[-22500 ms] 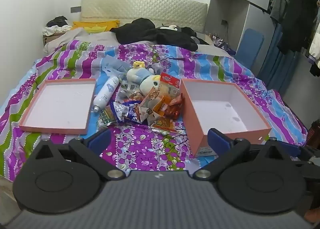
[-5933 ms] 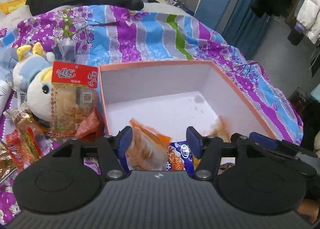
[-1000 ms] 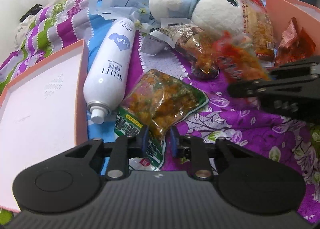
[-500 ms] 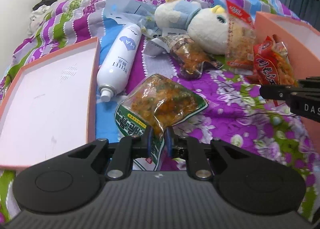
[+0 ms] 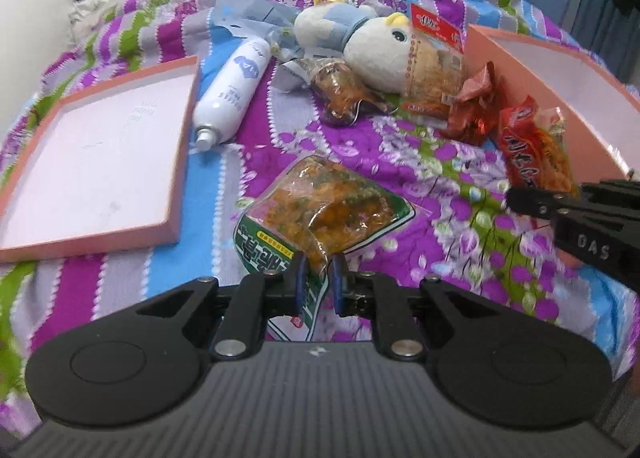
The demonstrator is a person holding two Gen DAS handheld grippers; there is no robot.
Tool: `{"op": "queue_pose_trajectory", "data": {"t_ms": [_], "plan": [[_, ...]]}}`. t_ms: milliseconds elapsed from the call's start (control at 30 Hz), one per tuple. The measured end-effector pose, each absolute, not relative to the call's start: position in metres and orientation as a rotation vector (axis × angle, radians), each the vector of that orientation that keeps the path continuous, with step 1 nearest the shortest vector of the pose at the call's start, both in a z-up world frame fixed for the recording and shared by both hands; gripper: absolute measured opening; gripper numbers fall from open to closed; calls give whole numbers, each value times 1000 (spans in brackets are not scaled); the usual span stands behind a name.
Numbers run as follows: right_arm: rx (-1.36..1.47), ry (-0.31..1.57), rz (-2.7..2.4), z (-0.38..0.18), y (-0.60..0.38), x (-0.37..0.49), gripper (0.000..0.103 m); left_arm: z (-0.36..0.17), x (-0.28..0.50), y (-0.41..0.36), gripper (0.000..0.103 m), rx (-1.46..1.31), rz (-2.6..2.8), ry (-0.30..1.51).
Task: Organize snacks
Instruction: 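Carry the green packet with left gripper while right gripper carries red-labelled bag to box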
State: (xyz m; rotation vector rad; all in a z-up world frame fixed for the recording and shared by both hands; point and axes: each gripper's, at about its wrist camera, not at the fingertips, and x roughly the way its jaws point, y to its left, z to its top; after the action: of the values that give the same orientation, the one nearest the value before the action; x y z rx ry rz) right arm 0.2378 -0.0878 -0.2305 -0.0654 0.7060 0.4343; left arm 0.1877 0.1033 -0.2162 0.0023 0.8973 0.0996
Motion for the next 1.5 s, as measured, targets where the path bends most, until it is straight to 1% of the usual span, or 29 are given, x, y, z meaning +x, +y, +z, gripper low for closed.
{"op": "queue_pose_trajectory", "data": {"t_ms": [333,433,633,667,767,833,933,1067,1100,1133,1500], "plan": [[-122,728,438,-238,-103,183,14,-219,148,83,16,-27,102,963],[-137,742,429,-243,-107,173,14,-226,144,76,16,-46,67,994],[-168,776,421,-254,-112,163,14,-226,142,71,19,-68,22,999],[-166,778,421,-255,-113,162,14,-225,142,71,21,-69,13,1000],[-153,779,413,-259,-117,161,14,-225,140,73,37,-97,-11,1012],[-140,791,402,-263,-119,163,14,-226,139,76,69,-122,-48,1029],[-111,818,402,-269,-120,165,14,-224,133,74,80,-92,-80,1022],[-103,829,405,-274,-120,166,14,-219,127,75,91,-63,-132,991],[-101,834,404,-275,-120,167,14,-218,127,76,95,-52,-146,983],[-101,837,402,-276,-120,167,14,-218,128,77,96,-40,-156,980],[-73,866,399,-282,-120,172,14,-236,159,86,96,101,-241,930]]}}
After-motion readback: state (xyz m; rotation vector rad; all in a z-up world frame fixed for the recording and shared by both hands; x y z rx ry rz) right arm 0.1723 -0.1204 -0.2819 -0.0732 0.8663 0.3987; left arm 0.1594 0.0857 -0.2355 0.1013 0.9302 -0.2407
